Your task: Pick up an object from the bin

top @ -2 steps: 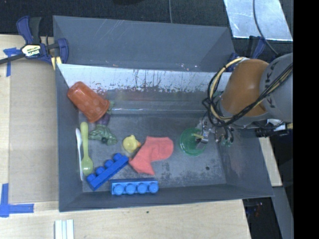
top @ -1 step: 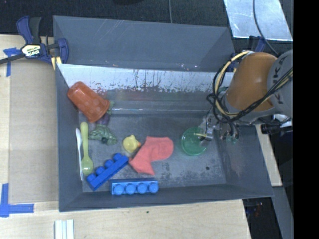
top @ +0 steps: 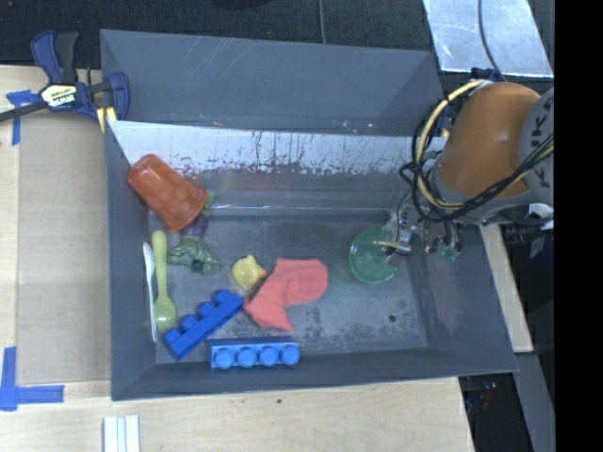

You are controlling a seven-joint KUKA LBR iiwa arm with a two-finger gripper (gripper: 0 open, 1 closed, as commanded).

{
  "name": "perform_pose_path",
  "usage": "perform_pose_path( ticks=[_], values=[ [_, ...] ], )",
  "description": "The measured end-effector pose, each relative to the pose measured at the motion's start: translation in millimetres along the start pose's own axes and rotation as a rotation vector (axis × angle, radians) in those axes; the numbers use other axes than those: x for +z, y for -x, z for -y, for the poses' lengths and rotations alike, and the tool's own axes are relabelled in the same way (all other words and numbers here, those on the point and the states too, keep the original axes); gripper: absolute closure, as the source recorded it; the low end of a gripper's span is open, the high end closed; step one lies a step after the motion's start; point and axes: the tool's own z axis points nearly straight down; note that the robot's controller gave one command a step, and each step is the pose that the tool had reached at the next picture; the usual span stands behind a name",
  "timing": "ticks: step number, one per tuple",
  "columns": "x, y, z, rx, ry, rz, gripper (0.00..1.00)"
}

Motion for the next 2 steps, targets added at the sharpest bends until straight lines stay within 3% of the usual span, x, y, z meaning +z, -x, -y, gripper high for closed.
perform_pose_path(
  ticks=[2],
  values=[
    [-25,1.5,0,-0.002,0.001,0.004,1.00]
  ],
)
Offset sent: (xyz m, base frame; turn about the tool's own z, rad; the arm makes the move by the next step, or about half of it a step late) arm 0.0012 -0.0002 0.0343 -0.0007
